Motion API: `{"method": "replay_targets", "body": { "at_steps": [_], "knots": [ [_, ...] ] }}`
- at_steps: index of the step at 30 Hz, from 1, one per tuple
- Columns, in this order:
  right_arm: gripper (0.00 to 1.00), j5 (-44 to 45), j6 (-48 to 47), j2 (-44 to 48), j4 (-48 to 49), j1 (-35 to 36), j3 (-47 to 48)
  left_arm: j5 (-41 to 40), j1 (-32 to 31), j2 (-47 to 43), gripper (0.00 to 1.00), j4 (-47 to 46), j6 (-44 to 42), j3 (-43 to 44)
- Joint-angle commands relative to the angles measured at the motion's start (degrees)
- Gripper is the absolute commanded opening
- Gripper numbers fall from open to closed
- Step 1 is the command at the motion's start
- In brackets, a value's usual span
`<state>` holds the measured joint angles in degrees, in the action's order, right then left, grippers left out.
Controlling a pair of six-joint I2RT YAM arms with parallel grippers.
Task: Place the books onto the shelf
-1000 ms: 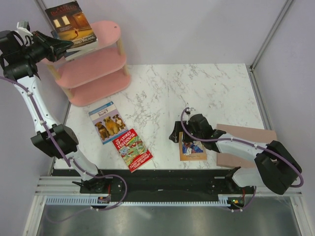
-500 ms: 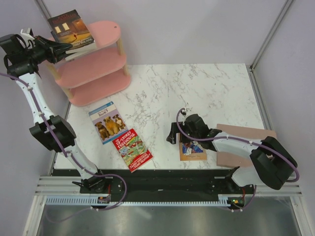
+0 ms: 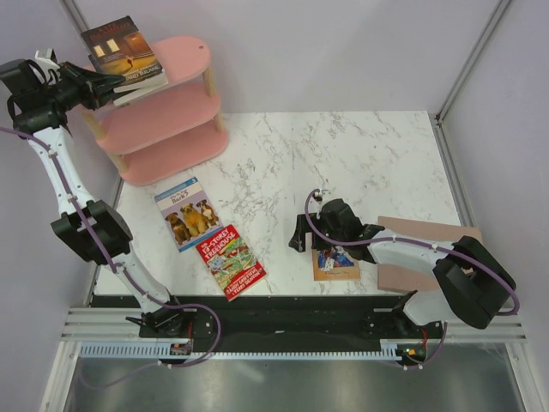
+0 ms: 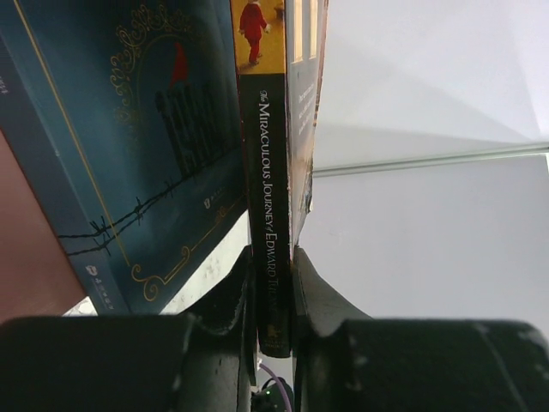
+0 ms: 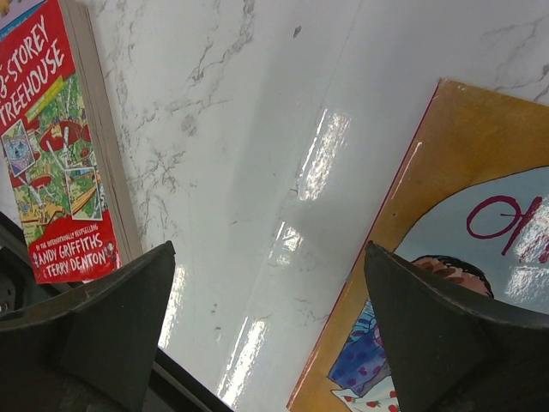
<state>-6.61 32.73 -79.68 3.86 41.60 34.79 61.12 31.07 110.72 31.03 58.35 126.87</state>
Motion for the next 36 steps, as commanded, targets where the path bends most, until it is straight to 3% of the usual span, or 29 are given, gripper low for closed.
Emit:
{"method": "replay_targets", "body": {
  "at_steps": [1,5,12,14,15,21,27,29,30,36],
  "knots": [
    [0.98,-0.2,-0.7,-0.4,0.8,0.5,2.1,-0.4,0.6,0.6,0.05,-3.8,0.1,0.7],
    [0.98,-0.4,-0.7,-0.5,0.8,0.5,2.2,-1.5,0.7,0.2,0.09,-3.8,-0.9,-0.5],
    [0.98,-0.6,-0.7,-0.9,0.7,0.9,2.3,-1.9,0.7,1.1,0.29,-3.9,-0.3,0.9],
    [0.98,-0.4,-0.7,-1.0,0.8,0.9,2.3,-1.7,0.8,1.5,0.39,-3.8,-0.1,1.5],
    [0.98,-0.4,-0.6,-1.1,0.9,1.0,2.3,-1.8,0.8,1.5,0.48,-3.9,0.0,1.5],
    [0.98,-0.4,-0.7,-0.7,0.9,1.2,2.2,-3.2,0.8,0.7,0.63,-3.9,-0.4,1.2],
    [0.98,-0.8,-0.7,-0.7,1.0,1.3,2.1,-5.6,0.9,-0.8,0.70,-3.9,-1.7,1.1],
    [0.98,-0.9,-0.7,-0.8,1.2,1.3,2.1,-6.2,1.0,-0.9,0.83,-3.9,-1.7,1.5],
    [0.98,-0.9,-0.7,-0.8,1.2,1.4,2.0,-6.3,0.9,-1.0,1.00,-3.8,-2.1,1.9],
    [0.98,-1.2,-0.5,-0.6,1.4,1.4,1.9,-10.3,1.0,-2.5,1.00,0.3,-6.6,2.2]
  ]
}}
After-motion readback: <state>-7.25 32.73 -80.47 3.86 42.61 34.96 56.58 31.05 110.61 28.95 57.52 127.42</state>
